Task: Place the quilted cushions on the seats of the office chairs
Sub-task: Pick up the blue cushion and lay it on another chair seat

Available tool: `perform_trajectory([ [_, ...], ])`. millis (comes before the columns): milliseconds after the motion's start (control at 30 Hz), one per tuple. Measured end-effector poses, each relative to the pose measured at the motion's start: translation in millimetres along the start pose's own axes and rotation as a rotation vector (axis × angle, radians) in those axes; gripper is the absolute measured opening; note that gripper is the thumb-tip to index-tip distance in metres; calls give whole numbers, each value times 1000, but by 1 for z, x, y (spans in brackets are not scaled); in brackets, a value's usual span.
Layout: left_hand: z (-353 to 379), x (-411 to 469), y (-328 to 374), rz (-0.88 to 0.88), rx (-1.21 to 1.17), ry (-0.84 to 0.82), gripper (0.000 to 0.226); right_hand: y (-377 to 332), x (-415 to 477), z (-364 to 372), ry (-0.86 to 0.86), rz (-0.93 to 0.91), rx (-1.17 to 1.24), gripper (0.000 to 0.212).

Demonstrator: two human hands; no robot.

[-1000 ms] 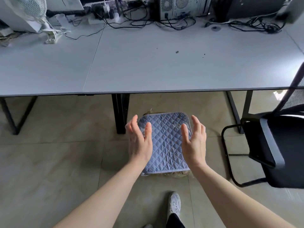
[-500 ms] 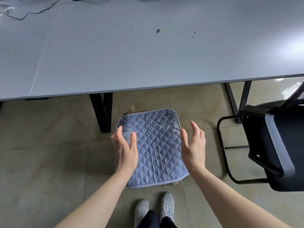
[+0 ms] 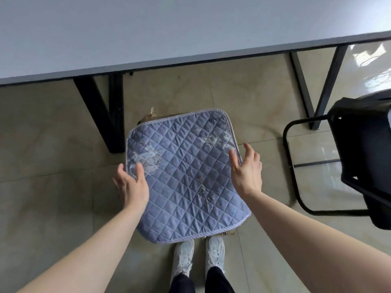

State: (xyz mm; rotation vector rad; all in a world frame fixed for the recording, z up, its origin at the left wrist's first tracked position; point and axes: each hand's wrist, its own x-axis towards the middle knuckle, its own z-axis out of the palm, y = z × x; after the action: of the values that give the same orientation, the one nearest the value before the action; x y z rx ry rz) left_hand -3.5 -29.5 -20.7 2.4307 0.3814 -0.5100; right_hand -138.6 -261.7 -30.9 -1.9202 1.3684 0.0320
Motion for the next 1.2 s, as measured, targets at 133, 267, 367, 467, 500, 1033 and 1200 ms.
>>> perform_trajectory([
  [133,6,22,-23,-122,-22,-58,75,8,17,19,0,69,-29,73],
  [267,12,31,-32,-175,-44,-121,81,8,28,34,-11,86,-24,69],
  [367,15,35,-33,-171,-50,-124,82,5,32,39,23,74,-40,59],
  [467,12,39,-34,-156,-94,-68,73,4,33,40,75,75,-54,51],
  [500,10,40,-34,-144,-133,-38,67,4,32,40,88,85,-52,49],
  [1033,-52,-5,29,178,-258,-34,43,-14,-30,-41,219,113,46,50],
  [1200,-68,-36,68,303,-216,-53,46,-20,-56,-99,302,120,86,49],
])
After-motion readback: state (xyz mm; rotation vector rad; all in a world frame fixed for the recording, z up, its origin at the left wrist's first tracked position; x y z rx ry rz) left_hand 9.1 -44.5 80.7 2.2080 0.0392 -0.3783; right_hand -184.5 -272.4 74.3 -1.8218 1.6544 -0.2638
